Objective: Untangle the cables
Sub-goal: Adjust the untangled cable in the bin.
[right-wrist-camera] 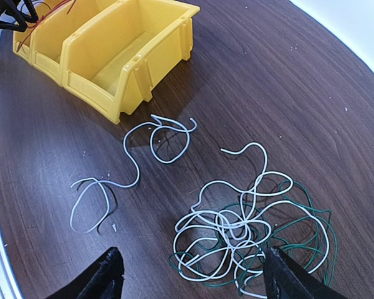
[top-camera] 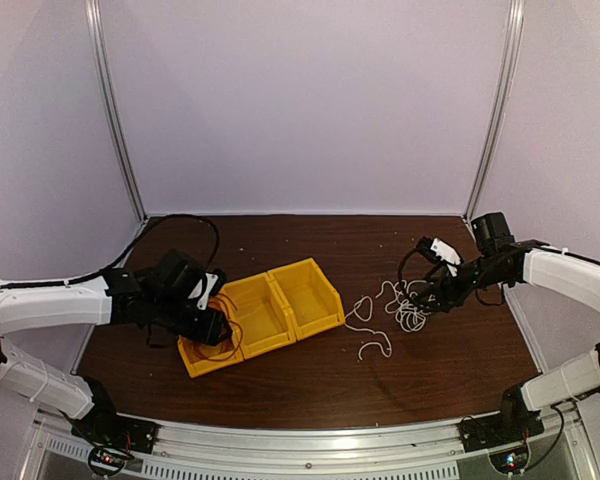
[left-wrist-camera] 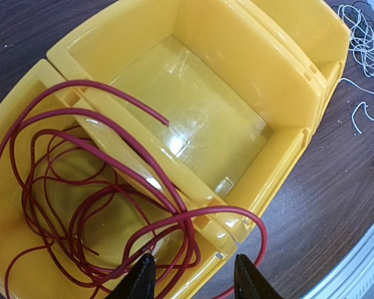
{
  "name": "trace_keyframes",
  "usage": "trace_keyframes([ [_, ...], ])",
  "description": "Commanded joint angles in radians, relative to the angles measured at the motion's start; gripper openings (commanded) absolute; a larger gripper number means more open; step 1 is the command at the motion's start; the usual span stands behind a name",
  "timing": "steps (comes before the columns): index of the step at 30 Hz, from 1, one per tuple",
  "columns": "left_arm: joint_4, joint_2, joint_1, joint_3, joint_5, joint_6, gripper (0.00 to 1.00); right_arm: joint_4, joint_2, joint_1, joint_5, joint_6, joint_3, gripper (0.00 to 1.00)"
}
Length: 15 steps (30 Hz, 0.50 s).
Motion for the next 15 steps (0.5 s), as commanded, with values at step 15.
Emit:
trace_keyframes([
  [15, 0.134, 0.076, -0.004, -0.009, -0.082, 0.049, 0.10, -0.013, 0.027, 0.006, 0.027, -0.012, 0.000, 0.78],
])
